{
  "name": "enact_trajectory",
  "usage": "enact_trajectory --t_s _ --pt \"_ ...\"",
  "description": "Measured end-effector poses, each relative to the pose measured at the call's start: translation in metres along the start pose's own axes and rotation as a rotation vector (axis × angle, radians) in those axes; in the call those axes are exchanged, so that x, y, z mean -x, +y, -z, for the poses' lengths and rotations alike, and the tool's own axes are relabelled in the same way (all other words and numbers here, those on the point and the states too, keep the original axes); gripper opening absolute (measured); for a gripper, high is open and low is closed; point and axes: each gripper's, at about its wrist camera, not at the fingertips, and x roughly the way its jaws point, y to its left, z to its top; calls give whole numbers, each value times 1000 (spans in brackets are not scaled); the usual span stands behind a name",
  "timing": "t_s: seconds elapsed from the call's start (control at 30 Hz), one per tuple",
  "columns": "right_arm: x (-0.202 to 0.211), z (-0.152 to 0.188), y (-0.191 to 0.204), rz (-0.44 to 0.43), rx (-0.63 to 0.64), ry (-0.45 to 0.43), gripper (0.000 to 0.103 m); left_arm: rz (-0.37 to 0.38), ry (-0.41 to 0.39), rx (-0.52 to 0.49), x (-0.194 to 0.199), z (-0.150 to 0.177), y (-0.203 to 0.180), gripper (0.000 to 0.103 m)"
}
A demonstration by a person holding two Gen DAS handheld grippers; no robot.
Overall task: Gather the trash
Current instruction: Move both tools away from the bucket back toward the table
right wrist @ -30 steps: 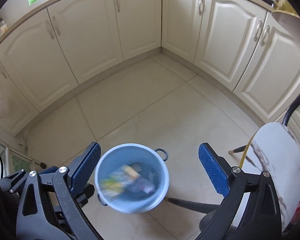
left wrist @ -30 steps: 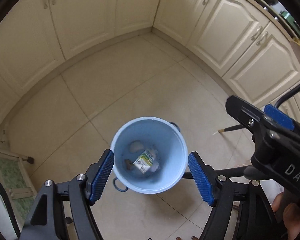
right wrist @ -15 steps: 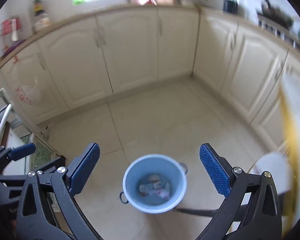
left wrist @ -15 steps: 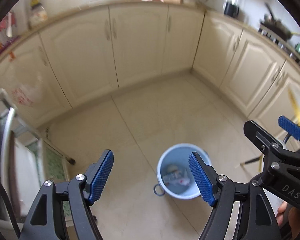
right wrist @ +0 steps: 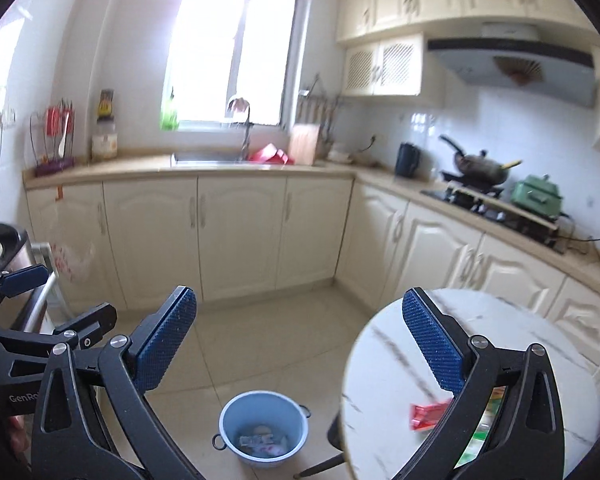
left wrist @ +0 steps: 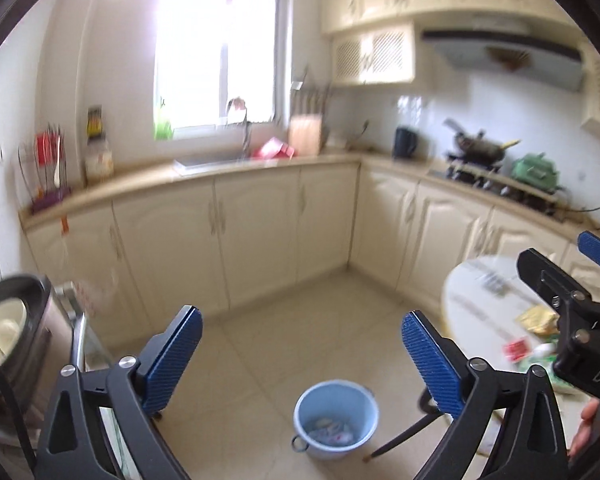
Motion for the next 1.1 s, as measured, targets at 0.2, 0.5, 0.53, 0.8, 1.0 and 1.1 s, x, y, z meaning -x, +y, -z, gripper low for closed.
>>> enact_trajectory --t_s 0.2,0.5,0.53,0.8,1.0,1.1 --pt "118 -20 -48 70 -101 -103 103 91 -133 -51 98 41 -41 102" --pt "244 -28 -93 225 -148 -192 103 221 -270 -80 239 109 -11 102" --pt "253 -28 -97 239 -154 -194 103 230 -285 -84 251 113 -8 102" --pt "302 -28 -123 333 -184 -225 103 286 -368 -85 315 164 28 102" --pt "311 -25 -139 371 -197 -224 103 303 -357 -100 319 179 27 102" --pt "311 -21 -148 380 -208 -215 103 305 -343 -114 305 171 22 102"
